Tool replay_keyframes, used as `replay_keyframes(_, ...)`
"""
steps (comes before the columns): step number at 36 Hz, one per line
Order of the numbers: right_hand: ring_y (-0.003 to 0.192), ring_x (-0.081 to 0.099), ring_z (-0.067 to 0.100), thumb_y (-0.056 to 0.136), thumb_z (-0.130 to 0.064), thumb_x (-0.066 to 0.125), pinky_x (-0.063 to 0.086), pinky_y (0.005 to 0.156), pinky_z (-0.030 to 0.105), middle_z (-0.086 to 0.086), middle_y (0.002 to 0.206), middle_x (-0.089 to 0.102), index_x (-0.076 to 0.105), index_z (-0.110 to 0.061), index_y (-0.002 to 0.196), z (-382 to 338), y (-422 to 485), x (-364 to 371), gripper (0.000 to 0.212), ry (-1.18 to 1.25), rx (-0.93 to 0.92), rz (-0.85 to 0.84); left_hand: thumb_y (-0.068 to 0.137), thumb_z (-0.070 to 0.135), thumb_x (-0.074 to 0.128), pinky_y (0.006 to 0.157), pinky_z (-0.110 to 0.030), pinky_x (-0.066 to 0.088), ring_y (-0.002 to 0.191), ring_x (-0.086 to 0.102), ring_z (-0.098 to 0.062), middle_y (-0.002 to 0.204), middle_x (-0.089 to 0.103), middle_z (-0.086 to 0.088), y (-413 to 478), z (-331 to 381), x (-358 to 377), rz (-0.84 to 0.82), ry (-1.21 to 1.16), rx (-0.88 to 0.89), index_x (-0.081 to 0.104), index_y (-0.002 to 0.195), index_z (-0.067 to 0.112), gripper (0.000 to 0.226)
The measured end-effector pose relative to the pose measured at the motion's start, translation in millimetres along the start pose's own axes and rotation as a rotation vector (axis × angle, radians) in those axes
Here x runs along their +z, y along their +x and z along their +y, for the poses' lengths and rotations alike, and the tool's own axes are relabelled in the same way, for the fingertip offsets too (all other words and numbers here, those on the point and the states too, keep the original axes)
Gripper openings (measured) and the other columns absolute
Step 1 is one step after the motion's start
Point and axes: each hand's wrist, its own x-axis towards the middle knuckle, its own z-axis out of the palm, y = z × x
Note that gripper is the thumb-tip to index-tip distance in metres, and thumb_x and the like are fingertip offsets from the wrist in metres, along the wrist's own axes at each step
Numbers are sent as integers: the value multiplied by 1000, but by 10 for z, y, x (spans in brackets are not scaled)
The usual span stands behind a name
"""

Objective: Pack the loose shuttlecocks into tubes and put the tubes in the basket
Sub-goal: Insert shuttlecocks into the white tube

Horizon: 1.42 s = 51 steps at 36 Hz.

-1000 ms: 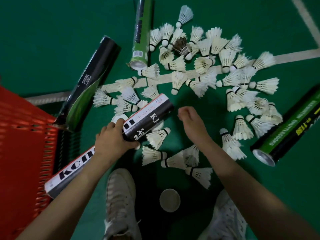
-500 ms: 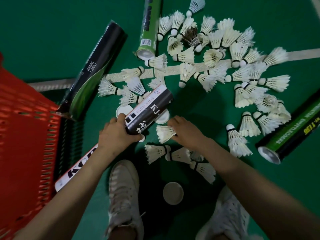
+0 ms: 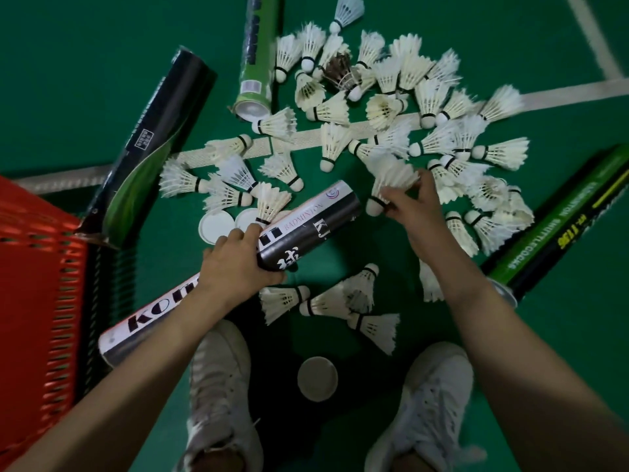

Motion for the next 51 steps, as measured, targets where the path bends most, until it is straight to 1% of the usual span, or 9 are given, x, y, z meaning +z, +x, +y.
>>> replay_keyframes(2, 93, 61, 13, 87, -6, 63, 55, 79, 26, -2, 101, 60, 48, -17, 105, -32, -41, -23, 26, 70, -5, 26, 64, 61, 72, 93, -44, 42, 113, 49, -32, 120, 52, -8, -3, 55, 3, 10, 18, 36, 36, 135, 23, 87)
replay_keyframes(9, 104, 61, 16, 84, -29, 66, 44, 103, 43, -4, 106, 65, 57, -18, 107, -39, -201, -180, 27, -135, 22, -104, 62, 59, 75, 91, -41, 43, 111, 51, -32, 121, 54, -8, -44, 239, 28, 69, 8, 128, 39, 135, 24, 88)
replay_keyframes(12, 112, 53, 12, 91, -49, 52, 39, 105, 36, -7, 118, 53, 52, -26, 116, -81, -261, -202, 34, -174, -1, -87, 62, 58, 76, 92, -40, 43, 112, 50, -31, 122, 53, -8, -43, 315, 10, 80, -24, 141, 38, 135, 22, 90)
replay_keyframes(16, 118, 35, 0, 99, -48, 30, 26, 93, 16, -15, 130, 38, 34, -32, 143, -200, -311, -212, 47, -232, -73, -55, 64, 59, 75, 91, -38, 42, 113, 50, -29, 124, 52, -7, -50, 406, -23, 83, -32, 153, 37, 136, 22, 90)
replay_keyframes(20, 119, 33, -13, 99, -51, 19, 21, 101, 19, -18, 151, 30, 28, -45, 144, -289, -339, -224, 46, -260, -134, -130, 63, 60, 74, 90, -38, 42, 114, 48, -29, 124, 52, -6, -38, 479, -45, 79, -25, 169, 37, 136, 23, 90)
replay_keyframes(28, 137, 28, 10, 94, -62, 16, 17, 114, 34, -13, 152, 31, 30, -55, 139, -257, -288, -163, 47, -274, -54, -271, 63, 63, 74, 87, -36, 44, 111, 49, -27, 121, 53, -5, 56, 588, -77, 67, -42, 143, 37, 134, 22, 90)
replay_keyframes(35, 123, 42, 10, 101, -43, 33, 32, 103, 27, -1, 141, 44, 44, -21, 138, -76, -177, -277, 45, -310, -35, 67, 62, 65, 72, 90, -42, 44, 108, 52, -30, 117, 54, -7, 169, 663, -48, 27, 43, 80, 40, 127, 23, 84)
replay_keyframes(42, 125, 35, 35, 90, -25, 59, 32, 101, 40, 19, 133, 39, 45, -7, 131, 346, -149, -688, 46, -931, 38, 124, 63, 66, 71, 90, -43, 42, 113, 50, -32, 121, 52, -8, 175, 713, 54, -5, 130, 101, 38, 132, 23, 88)
replay_keyframes(51, 124, 38, 35, 89, -22, 58, 35, 96, 42, 18, 138, 38, 32, -7, 139, 470, -352, -671, 58, -1345, -101, 77, 61, 68, 70, 88, -43, 45, 109, 51, -30, 114, 54, -7, 132, 730, 186, -34, 123, 133, 40, 128, 21, 87)
